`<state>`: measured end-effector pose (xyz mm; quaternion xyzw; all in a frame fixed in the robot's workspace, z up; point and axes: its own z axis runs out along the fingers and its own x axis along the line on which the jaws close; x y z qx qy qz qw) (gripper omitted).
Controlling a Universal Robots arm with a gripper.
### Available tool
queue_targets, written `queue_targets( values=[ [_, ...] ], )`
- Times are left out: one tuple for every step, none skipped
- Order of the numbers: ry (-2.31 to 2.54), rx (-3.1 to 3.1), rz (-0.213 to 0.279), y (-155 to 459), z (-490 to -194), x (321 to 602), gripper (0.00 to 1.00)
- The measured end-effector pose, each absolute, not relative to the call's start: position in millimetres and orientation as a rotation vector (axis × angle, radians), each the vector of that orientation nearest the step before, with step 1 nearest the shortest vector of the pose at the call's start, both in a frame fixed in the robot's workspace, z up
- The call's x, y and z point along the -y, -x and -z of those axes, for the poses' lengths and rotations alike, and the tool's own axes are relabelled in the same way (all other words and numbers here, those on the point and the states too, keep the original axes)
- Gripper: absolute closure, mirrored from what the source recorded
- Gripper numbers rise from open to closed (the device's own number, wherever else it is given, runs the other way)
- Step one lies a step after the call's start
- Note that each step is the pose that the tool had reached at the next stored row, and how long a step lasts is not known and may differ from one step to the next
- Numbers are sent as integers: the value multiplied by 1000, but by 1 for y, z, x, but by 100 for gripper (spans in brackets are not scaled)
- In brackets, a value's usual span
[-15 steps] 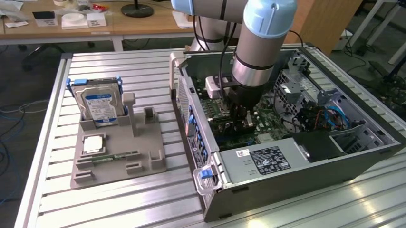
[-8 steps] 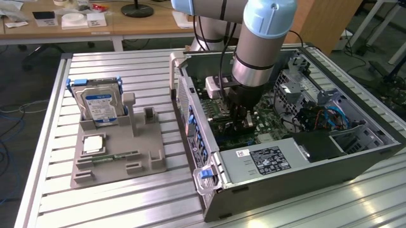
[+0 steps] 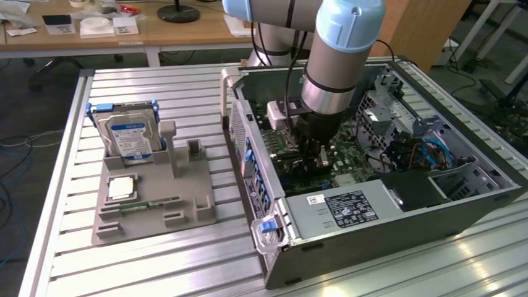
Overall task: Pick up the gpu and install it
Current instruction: 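Insert the gpu into the slot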
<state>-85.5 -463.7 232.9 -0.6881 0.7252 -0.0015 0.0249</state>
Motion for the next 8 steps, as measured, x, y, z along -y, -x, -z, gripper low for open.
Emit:
queue_targets(
  values=[
    [2128,-2243,5,85,-233,464,74],
    [2128,-2243,5,85,-233,464,74],
    [2128,-2243,5,86,-233,464,74],
    [2128,-2243,5,86,-233,464,74],
    [2128,-2243,5,86,-233,464,74],
    [2128,-2243,5,86,-233,464,74],
    [2128,-2243,5,86,-233,464,74],
    [2128,-2243,5,86,-233,464,74]
  ],
)
